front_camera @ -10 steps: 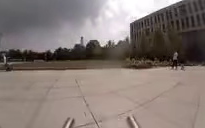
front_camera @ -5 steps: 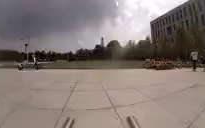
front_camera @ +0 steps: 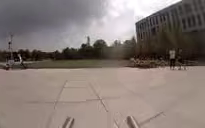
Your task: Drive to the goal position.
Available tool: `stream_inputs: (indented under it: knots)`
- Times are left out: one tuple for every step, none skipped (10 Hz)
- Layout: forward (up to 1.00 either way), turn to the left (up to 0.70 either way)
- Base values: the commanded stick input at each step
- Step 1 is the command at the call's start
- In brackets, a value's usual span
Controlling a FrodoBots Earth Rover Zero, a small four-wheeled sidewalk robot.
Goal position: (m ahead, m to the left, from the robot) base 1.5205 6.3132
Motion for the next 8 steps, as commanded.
stream_inputs:
  knots:
    - [0.01,0.00]
    - [0.00,0.00]
    - [0.04,0.00]
    - [0.04,0.00]
    - [0.04,0.00]
    - [0.04,0.00]
    - [0.03,0.00]
    - [0.01,0.00]
